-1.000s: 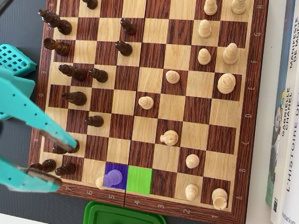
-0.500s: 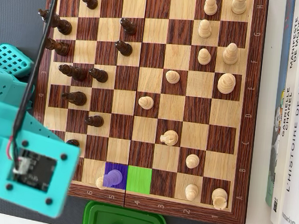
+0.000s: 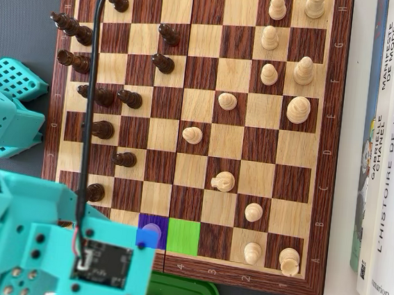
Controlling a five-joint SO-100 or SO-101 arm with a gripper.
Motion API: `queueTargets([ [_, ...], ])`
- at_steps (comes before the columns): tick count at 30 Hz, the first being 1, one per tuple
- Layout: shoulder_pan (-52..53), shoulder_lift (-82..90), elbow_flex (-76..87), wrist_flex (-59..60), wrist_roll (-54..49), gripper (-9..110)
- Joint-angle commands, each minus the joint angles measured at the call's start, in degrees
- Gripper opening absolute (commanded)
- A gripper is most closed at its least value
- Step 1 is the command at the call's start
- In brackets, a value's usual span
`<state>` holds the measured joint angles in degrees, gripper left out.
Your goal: Play chess
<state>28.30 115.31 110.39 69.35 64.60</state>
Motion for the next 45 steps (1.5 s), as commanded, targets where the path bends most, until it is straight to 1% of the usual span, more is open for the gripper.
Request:
queueTargets([
  [1,-0.35,-0.79,-2.99,0.18,-0.26,17],
  [18,-0.79,-11.07,-8.35,0.18,-0.35,17],
  [32,0.18,-16.17,-8.17,0.18,-0.35,17],
  [45,0.35,-16.87,-8.35,-0.53,-0.35,17],
])
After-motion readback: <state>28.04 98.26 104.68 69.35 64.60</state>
